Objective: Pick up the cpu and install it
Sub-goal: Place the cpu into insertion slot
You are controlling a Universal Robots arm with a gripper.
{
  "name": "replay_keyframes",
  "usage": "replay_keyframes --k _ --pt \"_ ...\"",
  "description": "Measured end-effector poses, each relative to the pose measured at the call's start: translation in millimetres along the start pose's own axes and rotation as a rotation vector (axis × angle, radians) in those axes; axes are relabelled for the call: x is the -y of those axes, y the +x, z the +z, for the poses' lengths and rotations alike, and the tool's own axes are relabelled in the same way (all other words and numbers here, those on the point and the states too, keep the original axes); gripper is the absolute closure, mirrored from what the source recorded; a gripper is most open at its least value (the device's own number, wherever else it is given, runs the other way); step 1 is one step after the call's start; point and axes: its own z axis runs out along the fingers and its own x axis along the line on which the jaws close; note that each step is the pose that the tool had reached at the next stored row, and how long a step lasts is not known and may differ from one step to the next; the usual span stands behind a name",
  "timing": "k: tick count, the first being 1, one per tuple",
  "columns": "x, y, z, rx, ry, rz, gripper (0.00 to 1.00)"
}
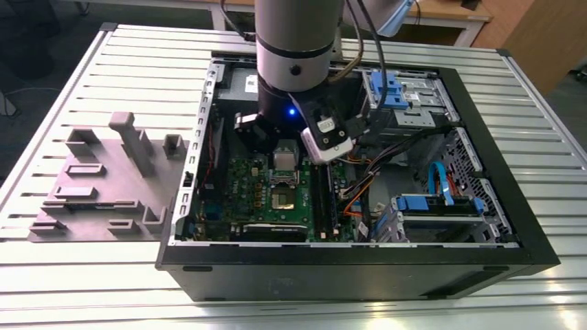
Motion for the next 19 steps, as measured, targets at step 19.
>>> replay_keyframes --k 19 --pt "4.2 0.6 34.0 0.0006 0.0039 0.014 0.53"
